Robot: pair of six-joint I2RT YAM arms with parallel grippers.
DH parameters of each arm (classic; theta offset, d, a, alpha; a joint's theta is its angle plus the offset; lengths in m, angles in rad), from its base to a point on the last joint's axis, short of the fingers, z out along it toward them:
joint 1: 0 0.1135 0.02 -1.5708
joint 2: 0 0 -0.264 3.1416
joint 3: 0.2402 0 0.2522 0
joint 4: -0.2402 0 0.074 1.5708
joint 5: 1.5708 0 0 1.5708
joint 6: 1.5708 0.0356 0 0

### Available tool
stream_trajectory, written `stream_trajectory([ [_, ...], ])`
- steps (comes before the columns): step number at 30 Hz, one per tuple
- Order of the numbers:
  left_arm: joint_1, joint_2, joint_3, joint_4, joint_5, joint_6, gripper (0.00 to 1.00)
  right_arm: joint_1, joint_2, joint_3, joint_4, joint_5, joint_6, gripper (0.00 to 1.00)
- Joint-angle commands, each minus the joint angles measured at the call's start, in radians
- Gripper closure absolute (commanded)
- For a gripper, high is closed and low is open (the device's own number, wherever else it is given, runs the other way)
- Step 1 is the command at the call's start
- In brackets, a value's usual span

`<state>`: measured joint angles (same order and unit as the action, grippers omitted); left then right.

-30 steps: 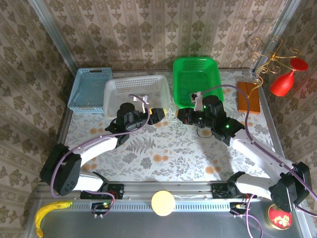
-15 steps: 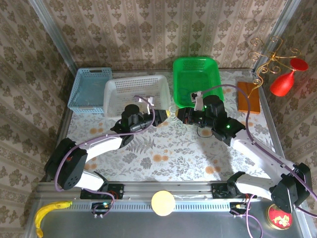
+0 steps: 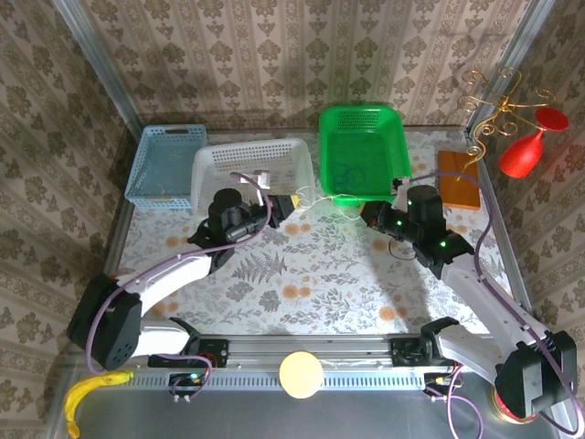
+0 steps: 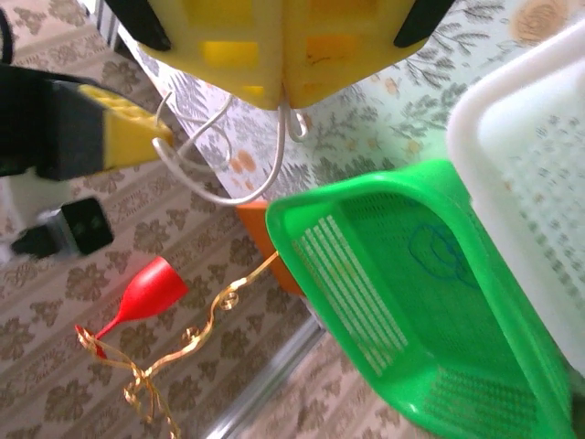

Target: Untangle the cables

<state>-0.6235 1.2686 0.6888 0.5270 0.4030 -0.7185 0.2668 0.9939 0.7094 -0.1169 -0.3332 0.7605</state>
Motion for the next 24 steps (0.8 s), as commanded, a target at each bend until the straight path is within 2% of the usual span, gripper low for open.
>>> stream_trajectory([
  [1,0.042,-0.071,0.012,-0.076,-0.004,0.053,1.0,-0.045,-0.052,-0.036,-0.018,0.016,0.018,1.0],
  [8,0.078,-0.136,0.02,-0.146,-0.006,0.088,1.0,-0.056,-0.066,-0.048,-0.027,0.016,0.013,1.0],
  [14,0.089,-0.174,0.018,-0.159,-0.054,0.093,1.0,-0.055,-0.075,-0.044,-0.034,0.024,0.015,1.0],
  [19,0.1,-0.196,0.037,-0.168,-0.064,0.102,1.0,-0.055,-0.078,-0.073,0.0,-0.025,0.028,1.0],
  [22,0.104,-0.195,0.05,-0.165,-0.054,0.1,0.94,-0.054,-0.08,-0.097,0.046,-0.072,0.035,1.0],
  [24,0.104,-0.193,0.055,-0.161,-0.047,0.099,0.96,-0.051,-0.084,-0.106,0.073,-0.102,0.04,1.0],
])
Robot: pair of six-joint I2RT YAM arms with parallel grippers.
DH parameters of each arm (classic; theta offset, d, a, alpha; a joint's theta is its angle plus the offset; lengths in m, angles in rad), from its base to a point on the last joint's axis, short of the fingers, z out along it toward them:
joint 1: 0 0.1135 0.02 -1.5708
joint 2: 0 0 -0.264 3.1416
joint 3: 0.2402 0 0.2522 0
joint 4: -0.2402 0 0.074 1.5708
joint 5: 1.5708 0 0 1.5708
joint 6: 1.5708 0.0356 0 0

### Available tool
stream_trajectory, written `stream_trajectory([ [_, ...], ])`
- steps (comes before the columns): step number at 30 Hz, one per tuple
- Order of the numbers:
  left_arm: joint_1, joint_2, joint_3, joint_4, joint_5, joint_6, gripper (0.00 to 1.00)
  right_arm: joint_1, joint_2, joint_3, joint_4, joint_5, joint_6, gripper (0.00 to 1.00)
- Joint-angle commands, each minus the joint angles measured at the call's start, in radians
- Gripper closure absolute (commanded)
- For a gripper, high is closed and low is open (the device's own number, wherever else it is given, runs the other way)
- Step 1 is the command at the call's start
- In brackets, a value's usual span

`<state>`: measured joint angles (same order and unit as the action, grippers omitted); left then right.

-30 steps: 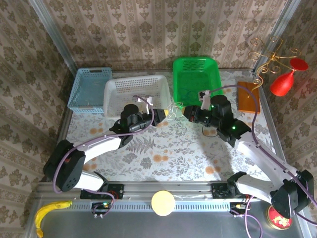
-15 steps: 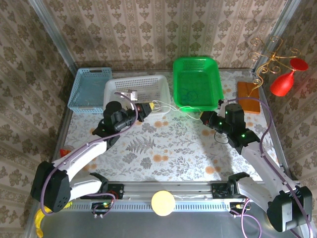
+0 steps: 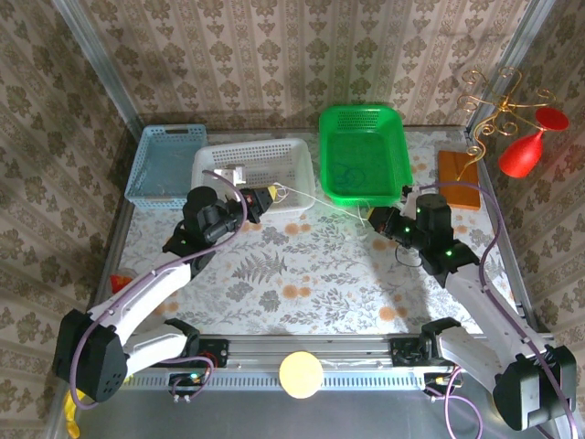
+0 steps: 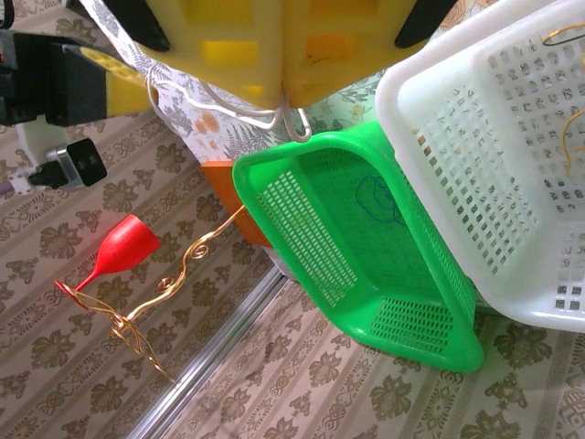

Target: Untangle the cables

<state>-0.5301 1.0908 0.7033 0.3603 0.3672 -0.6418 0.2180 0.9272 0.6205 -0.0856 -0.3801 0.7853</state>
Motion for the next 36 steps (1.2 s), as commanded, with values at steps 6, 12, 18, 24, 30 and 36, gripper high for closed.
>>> stream_trajectory([
  [6,0.011,-0.025,0.031,0.014,-0.019,0.016,1.0,0.002,-0.022,-0.002,0.013,-0.056,-0.012,1.0],
  [12,0.01,-0.016,0.084,0.007,0.05,0.014,1.0,0.007,0.01,-0.024,-0.013,-0.069,-0.048,0.91],
  [18,-0.009,0.036,0.187,-0.013,0.166,0.007,1.0,0.013,-0.015,-0.033,-0.036,-0.071,-0.064,0.54],
  [24,-0.047,0.066,0.257,-0.067,0.195,0.03,1.0,0.016,-0.05,0.029,-0.061,-0.078,-0.059,0.53],
  [30,-0.065,0.067,0.284,-0.097,0.205,0.04,1.0,0.032,-0.02,0.161,-0.029,-0.142,-0.081,0.44],
  [36,-0.081,0.076,0.306,-0.108,0.221,0.046,1.0,0.067,0.054,0.287,0.047,-0.249,-0.158,0.34],
])
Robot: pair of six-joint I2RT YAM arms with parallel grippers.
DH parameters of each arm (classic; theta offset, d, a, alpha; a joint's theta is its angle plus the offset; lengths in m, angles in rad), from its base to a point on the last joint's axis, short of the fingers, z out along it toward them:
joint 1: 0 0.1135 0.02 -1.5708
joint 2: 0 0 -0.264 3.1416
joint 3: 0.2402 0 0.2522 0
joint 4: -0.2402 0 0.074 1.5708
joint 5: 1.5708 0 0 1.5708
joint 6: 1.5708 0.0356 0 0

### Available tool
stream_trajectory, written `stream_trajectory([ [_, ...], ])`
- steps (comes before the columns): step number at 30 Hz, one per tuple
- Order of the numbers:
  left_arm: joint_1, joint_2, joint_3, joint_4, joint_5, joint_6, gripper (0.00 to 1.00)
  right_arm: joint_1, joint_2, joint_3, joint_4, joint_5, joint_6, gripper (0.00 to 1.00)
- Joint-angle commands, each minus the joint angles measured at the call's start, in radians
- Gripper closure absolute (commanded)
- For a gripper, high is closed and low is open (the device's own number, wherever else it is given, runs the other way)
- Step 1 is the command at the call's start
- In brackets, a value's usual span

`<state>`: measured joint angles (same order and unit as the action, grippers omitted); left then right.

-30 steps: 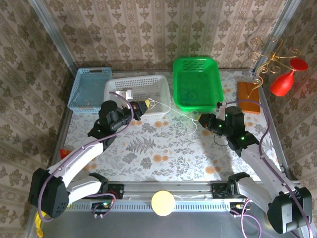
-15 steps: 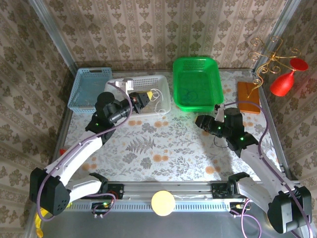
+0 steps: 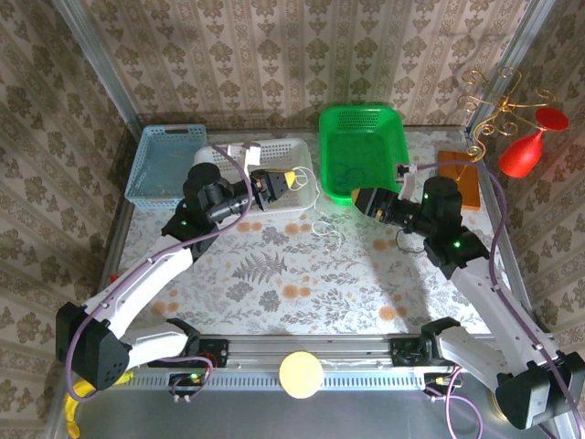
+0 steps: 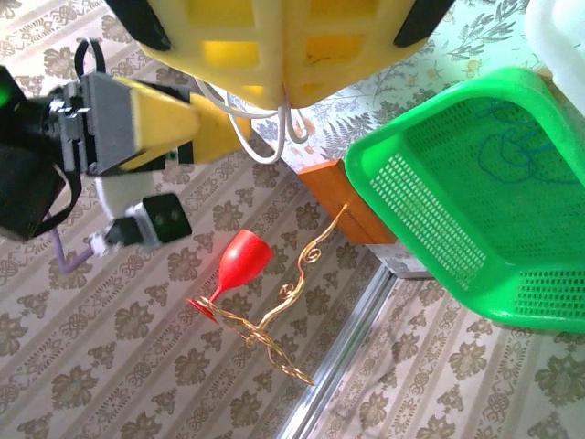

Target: Untangle the cables

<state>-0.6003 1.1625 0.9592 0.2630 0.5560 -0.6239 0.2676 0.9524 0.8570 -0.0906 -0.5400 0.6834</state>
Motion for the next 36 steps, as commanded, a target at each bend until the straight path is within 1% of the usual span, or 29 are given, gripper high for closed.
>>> stream_trajectory([
  [1,-0.016,0.008,0.054,-0.011,0.035,0.029,1.0,0.025,0.041,0.067,0.062,-0.103,-0.065,0.33],
  [6,-0.041,0.028,0.075,-0.015,0.043,0.036,1.0,0.089,0.101,0.128,0.101,-0.153,-0.127,0.3],
  [11,-0.056,0.037,0.098,-0.021,0.046,0.038,1.0,0.135,0.154,0.153,0.104,-0.135,-0.171,0.3],
  [17,-0.068,0.034,0.113,-0.03,0.047,0.041,1.0,0.156,0.21,0.161,0.13,-0.121,-0.178,0.32],
  [20,-0.073,0.034,0.115,-0.028,0.045,0.041,1.0,0.162,0.241,0.163,0.154,-0.115,-0.173,0.35],
  [21,-0.073,0.034,0.114,-0.025,0.045,0.04,1.0,0.162,0.252,0.162,0.163,-0.116,-0.168,0.41],
  [22,-0.074,0.034,0.112,-0.023,0.045,0.038,1.0,0.162,0.257,0.162,0.169,-0.113,-0.166,0.52],
  [24,-0.074,0.033,0.102,-0.021,0.037,0.04,1.0,0.162,0.261,0.162,0.162,-0.103,-0.164,0.79],
  [26,-0.074,0.024,0.087,-0.033,0.006,0.056,1.0,0.158,0.243,0.158,0.127,-0.071,-0.177,1.0],
  [30,-0.054,-0.002,0.029,-0.078,-0.109,0.093,1.0,0.118,0.166,0.136,0.054,0.007,-0.174,1.0],
  [31,-0.044,-0.008,0.012,-0.081,-0.135,0.09,0.98,0.104,0.147,0.131,0.04,0.012,-0.169,1.0],
  [34,-0.007,-0.024,-0.051,-0.057,-0.176,0.063,0.87,0.08,0.102,0.142,-0.016,0.016,-0.171,1.0],
  [36,0.014,-0.028,-0.086,-0.03,-0.174,0.041,0.71,0.079,0.096,0.16,-0.055,0.011,-0.182,1.0],
])
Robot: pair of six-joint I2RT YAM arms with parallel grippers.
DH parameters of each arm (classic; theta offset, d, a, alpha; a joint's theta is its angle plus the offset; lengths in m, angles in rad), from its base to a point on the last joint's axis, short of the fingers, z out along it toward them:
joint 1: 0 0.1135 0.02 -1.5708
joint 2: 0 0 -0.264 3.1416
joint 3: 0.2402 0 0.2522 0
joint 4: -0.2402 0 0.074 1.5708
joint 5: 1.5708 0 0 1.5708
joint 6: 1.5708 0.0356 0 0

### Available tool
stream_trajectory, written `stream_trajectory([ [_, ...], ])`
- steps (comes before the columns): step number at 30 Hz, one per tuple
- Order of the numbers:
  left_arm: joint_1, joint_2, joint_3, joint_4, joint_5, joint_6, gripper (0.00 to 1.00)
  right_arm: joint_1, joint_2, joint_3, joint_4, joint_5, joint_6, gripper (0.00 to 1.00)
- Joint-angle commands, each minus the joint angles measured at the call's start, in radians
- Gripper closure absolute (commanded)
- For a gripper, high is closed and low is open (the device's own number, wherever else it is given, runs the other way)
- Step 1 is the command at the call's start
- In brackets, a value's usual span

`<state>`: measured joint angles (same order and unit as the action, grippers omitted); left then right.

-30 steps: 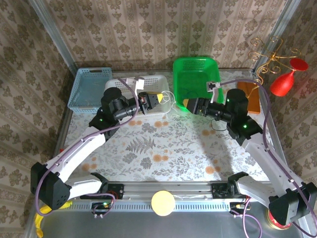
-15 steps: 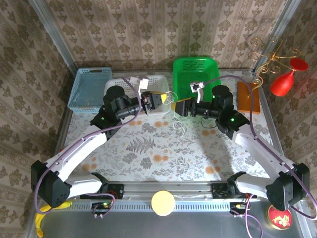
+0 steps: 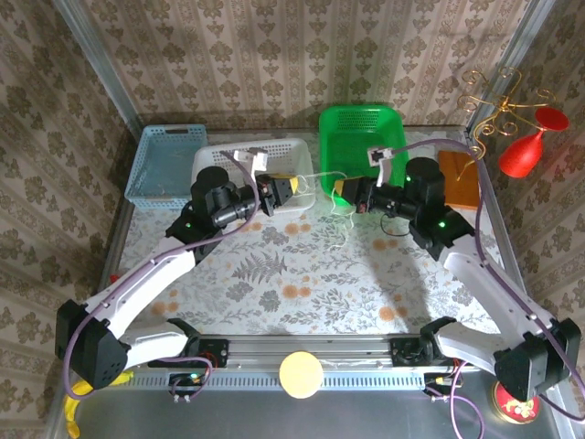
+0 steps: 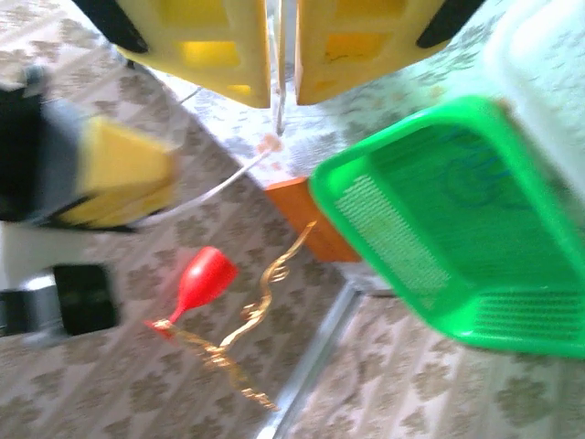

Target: Untangle the cables

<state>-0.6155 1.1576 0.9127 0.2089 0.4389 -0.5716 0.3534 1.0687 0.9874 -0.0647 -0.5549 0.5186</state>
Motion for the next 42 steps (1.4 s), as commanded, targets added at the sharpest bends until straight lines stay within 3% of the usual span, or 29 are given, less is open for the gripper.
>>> stream_trajectory([
  [1,0.033,-0.025,-0.049,0.031,-0.055,-0.016,0.65,-0.006,-0.016,0.037,-0.097,0.019,-0.02,1.0],
  [5,0.037,-0.027,-0.067,0.038,-0.035,-0.028,0.46,-0.007,0.01,0.056,-0.143,0.007,-0.037,1.0],
  [15,-0.003,-0.023,-0.073,0.122,0.036,-0.099,0.22,-0.006,0.058,0.04,-0.16,0.0,-0.035,1.0],
  [22,-0.03,0.025,-0.043,0.108,0.07,-0.022,0.19,-0.006,0.07,0.007,-0.131,-0.014,-0.016,1.0],
  [30,-0.071,0.097,0.069,-0.037,0.078,0.14,0.19,0.002,0.062,-0.02,-0.111,-0.03,0.003,1.0],
  [42,-0.116,0.193,0.179,-0.184,0.012,0.254,0.22,0.04,0.056,-0.02,-0.101,-0.024,0.011,1.0],
])
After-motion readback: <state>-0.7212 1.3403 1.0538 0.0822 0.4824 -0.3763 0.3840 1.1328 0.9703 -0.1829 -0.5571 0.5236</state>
